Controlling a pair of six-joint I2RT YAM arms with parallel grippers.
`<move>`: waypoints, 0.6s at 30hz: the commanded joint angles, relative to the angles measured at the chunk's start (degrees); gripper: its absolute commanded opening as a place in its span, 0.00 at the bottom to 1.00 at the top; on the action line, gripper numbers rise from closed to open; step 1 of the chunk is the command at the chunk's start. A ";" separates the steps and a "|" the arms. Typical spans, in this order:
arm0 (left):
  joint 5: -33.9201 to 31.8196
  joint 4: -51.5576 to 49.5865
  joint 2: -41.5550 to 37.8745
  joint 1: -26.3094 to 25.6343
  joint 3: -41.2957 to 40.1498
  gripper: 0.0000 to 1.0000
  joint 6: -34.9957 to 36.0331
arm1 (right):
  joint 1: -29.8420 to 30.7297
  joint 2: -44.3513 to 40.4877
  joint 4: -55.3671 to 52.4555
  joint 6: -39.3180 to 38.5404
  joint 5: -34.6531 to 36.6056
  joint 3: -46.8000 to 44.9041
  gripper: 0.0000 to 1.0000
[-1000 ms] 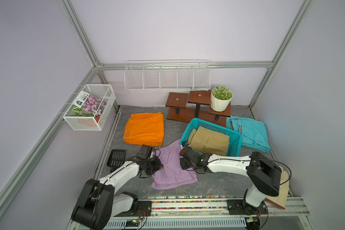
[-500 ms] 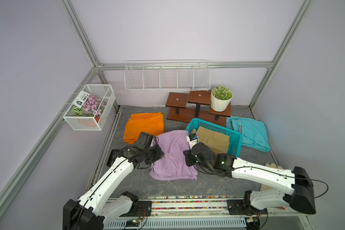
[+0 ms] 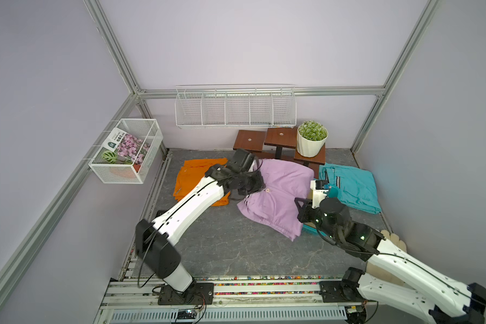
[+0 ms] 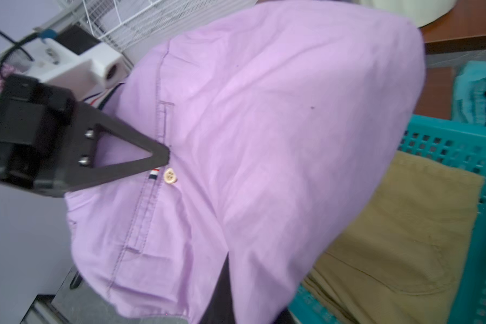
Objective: Put the folded long pants in the basket
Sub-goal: Place the long pant in the basket.
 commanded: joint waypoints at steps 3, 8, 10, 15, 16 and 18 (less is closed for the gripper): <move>-3.72 -6.79 17.89 1.91 22.60 0.00 5.42 | -7.28 -2.67 -5.07 -1.20 -0.89 -2.25 0.00; -2.58 -14.73 31.66 1.99 45.12 0.00 5.76 | -18.07 -1.78 -3.21 -1.11 -9.21 -4.61 0.00; -1.08 -16.06 35.09 1.99 49.62 0.00 5.37 | -22.40 -0.76 -2.29 -0.94 -12.54 -6.34 0.00; -0.57 -10.34 32.38 1.99 41.41 0.00 3.74 | -30.28 0.76 1.80 -0.41 -18.91 -10.73 0.00; -0.42 -7.20 31.31 1.99 38.08 0.00 3.60 | -31.37 1.81 1.99 -0.37 -19.78 -10.85 0.00; 0.84 -3.68 30.77 2.37 33.88 0.00 2.56 | -33.22 4.02 2.35 -0.36 -22.15 -10.59 0.00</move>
